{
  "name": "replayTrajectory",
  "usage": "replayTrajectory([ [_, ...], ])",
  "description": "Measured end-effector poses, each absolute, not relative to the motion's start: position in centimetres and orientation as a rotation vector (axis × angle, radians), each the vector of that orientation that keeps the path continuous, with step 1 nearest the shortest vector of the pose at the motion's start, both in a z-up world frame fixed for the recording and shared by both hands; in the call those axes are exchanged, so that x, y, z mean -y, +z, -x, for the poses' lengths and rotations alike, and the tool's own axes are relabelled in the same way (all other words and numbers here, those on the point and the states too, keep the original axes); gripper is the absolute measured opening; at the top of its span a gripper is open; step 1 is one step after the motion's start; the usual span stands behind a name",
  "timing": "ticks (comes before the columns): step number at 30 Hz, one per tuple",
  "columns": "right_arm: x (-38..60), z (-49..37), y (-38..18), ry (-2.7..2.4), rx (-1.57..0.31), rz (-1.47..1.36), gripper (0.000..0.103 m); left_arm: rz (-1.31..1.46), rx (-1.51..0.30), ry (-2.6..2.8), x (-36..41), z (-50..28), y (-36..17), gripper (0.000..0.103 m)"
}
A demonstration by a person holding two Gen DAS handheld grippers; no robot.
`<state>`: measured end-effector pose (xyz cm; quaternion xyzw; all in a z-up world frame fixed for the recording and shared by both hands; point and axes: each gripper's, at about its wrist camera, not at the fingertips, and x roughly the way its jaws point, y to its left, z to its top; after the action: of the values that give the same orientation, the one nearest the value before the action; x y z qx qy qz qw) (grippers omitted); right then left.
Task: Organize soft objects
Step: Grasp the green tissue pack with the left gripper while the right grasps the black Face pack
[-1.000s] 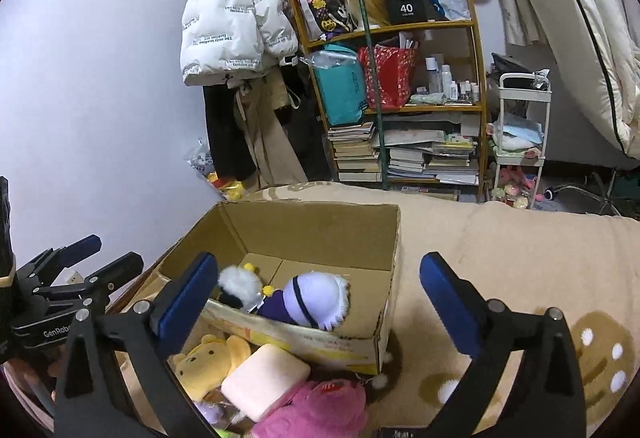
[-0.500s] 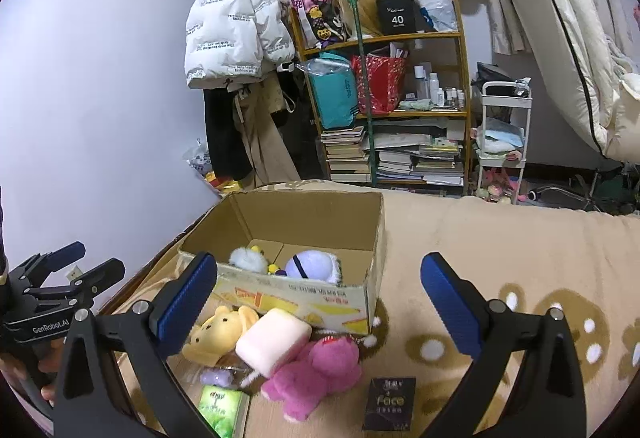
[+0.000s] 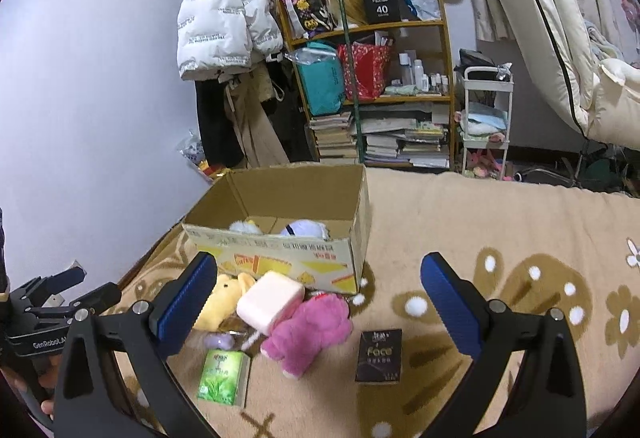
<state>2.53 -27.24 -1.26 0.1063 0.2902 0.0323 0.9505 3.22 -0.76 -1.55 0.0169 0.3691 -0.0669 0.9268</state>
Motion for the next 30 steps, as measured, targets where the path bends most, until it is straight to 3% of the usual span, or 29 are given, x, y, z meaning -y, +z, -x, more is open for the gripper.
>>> replayTrajectory([
  [17,28.9,-5.1,-5.6,-0.031,-0.816,-0.256,0.103,-0.063,-0.937,-0.169,3.0,-4.9,-6.4,0.098],
  [25,29.6,-6.7,-8.1,-0.045,-0.92,-0.269,0.093,-0.068,-1.02,-0.19,4.3,-5.8,-8.7,0.098],
  [30,29.7,-7.6,-9.6,-0.052,-0.979,-0.265,0.093,-0.07,-1.069,-0.202,5.0,-6.3,-10.1,0.098],
])
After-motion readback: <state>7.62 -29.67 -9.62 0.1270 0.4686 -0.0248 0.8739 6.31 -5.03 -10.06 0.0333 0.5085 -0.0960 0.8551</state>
